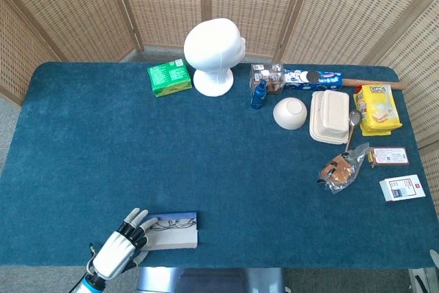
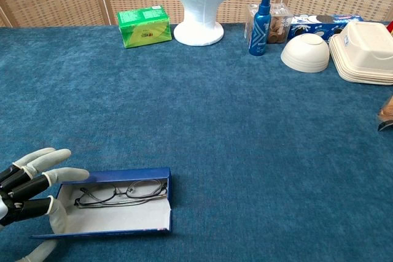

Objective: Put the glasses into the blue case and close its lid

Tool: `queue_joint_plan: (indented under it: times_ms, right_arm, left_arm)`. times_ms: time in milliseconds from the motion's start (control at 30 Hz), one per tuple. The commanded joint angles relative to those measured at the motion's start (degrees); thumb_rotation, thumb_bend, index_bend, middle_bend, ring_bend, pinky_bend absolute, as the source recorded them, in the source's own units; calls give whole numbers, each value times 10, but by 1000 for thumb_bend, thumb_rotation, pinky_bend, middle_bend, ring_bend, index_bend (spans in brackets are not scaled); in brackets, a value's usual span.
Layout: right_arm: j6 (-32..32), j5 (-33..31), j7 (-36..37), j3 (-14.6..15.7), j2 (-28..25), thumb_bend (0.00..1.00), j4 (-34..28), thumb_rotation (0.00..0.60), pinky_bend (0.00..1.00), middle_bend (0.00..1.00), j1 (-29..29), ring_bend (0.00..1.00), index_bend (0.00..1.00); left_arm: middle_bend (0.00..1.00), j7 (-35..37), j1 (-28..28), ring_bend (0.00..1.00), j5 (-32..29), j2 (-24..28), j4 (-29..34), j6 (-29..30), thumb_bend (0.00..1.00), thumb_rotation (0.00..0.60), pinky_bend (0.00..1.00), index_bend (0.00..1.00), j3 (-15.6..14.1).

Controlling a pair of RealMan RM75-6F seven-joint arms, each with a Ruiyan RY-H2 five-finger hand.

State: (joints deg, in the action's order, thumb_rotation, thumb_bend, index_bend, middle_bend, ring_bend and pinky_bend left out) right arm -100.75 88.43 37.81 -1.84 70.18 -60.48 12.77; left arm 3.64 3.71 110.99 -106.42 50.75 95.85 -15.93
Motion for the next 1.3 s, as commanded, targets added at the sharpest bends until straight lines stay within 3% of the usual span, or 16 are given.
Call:
queue_joint_plan:
  times_ms: [33,733,1300]
  right_arm:
    - [0,0,0,0,0,222,0,555,182,126,1,0,0]
    - [1,0,3,-2,2,220,3,545,183,126,1,0,0]
    - [5,0,0,-2,2,221,2,536,183,126,-1,0,0]
  left_arm:
    - [216,2,0,0,-1,0,0,-1,396,600,27,554,0]
    - [235,35,-5,4,-28,23,49,2,417,600,30,602,14]
    - [185,76,-5,0,-49,27,63,0,411,600,27,518,30]
